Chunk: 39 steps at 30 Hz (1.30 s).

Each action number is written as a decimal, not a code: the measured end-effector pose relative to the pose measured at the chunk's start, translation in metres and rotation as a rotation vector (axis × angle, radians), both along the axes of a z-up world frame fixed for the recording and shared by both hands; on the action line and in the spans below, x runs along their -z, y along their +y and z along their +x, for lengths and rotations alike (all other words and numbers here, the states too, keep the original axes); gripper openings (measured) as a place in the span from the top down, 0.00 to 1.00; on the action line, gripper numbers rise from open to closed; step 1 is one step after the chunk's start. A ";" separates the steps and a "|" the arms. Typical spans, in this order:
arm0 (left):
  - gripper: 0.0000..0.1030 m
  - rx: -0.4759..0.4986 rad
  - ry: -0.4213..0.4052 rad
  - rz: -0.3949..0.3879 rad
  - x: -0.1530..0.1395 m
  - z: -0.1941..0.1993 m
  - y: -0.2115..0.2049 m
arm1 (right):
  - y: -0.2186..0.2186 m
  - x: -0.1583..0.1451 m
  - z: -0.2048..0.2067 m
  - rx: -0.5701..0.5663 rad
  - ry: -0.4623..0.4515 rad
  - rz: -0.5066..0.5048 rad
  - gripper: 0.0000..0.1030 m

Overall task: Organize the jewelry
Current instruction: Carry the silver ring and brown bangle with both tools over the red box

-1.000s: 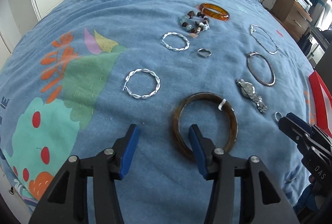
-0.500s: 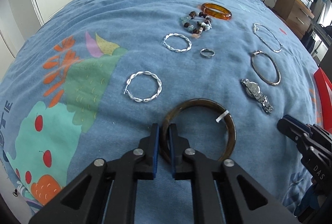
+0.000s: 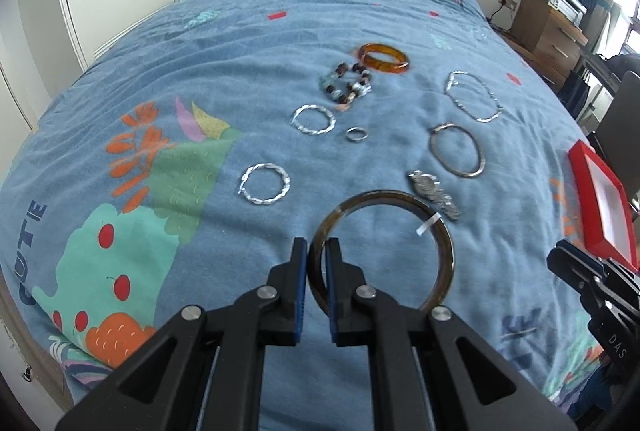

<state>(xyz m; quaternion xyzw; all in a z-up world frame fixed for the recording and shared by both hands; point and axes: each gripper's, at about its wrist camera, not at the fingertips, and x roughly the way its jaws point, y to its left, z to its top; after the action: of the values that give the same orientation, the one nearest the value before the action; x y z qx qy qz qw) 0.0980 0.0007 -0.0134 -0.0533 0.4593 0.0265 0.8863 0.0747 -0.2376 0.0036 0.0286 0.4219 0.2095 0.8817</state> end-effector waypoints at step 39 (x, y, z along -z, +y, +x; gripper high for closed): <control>0.92 0.541 0.083 -0.040 0.019 0.079 -0.377 | -0.309 0.023 0.041 0.275 0.053 -0.154 0.82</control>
<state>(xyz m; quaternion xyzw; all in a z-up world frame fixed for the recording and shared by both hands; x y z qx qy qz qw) 0.1767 -0.3766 -0.0320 0.0551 0.4932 -0.2183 0.8403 0.1155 -0.5469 -0.0191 0.0239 0.4520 0.0530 0.8901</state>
